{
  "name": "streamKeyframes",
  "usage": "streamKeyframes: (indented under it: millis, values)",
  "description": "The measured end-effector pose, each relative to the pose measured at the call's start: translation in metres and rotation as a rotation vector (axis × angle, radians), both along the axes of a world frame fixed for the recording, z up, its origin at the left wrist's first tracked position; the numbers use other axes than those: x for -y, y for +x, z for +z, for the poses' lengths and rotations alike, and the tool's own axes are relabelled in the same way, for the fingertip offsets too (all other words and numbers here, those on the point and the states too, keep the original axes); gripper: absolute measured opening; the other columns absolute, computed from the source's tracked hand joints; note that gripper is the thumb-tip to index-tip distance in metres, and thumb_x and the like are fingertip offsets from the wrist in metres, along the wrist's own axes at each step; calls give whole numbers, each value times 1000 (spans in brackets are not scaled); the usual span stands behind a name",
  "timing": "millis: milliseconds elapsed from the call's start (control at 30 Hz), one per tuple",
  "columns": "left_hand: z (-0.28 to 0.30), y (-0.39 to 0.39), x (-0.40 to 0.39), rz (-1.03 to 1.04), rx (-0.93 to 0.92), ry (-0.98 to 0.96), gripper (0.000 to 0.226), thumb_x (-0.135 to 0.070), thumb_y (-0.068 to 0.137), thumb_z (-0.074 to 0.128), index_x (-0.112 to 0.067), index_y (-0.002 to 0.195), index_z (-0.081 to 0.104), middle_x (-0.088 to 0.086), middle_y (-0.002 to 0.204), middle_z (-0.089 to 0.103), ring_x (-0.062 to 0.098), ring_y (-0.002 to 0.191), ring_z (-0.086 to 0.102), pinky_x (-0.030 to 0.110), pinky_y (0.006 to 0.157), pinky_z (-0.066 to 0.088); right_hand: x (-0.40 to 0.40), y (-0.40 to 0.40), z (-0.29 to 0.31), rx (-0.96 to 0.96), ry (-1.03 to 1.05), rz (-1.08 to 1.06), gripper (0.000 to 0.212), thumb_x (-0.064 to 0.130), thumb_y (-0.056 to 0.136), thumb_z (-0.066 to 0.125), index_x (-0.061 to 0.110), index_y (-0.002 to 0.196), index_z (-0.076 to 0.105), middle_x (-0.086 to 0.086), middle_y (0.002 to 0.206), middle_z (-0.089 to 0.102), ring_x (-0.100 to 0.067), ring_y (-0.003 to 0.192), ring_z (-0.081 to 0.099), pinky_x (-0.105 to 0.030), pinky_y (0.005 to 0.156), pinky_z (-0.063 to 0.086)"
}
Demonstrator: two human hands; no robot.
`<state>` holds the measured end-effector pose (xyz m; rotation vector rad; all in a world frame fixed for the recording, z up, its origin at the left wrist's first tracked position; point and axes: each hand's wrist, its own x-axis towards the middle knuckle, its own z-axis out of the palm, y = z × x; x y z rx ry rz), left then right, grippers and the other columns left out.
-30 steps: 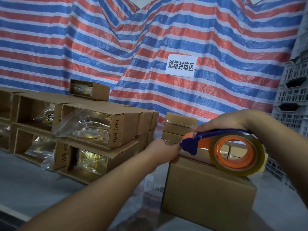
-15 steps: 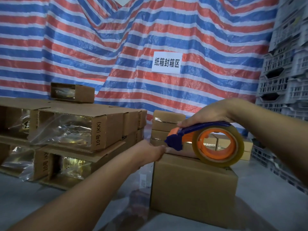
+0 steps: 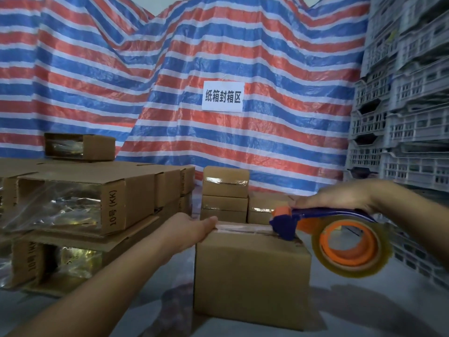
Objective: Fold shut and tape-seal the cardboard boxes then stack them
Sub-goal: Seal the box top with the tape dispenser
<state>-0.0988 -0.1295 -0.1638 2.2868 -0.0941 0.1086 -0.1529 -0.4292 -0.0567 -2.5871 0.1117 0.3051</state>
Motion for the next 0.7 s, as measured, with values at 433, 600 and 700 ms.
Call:
streamKeyframes:
  millis: [433, 600, 700]
  values:
    - [17, -45, 61, -521, 338, 792, 89, -86, 81, 24, -38, 155, 11, -10, 164, 15, 13, 148, 17, 43, 120, 17, 14, 8, -7, -42, 45, 91, 68, 76, 81, 57, 15, 110, 67, -4, 81, 71, -15, 65, 66, -25, 66, 55]
    - [15, -42, 58, -513, 337, 804, 90, -88, 78, 21, -42, 154, 7, -13, 164, 11, 12, 148, 16, 40, 118, 14, 23, 1, 9, -68, 0, 94, 58, 79, 70, 63, 23, 67, 78, 0, 67, 68, -13, 53, 62, -23, 55, 52]
    - [14, -43, 57, -514, 333, 797, 99, -92, 69, 14, -42, 154, 6, -14, 164, 10, 11, 148, 15, 40, 118, 13, 45, -14, 20, -58, 13, 69, 69, 82, 55, 74, 18, 80, 78, -4, 72, 65, -17, 58, 59, -26, 59, 50]
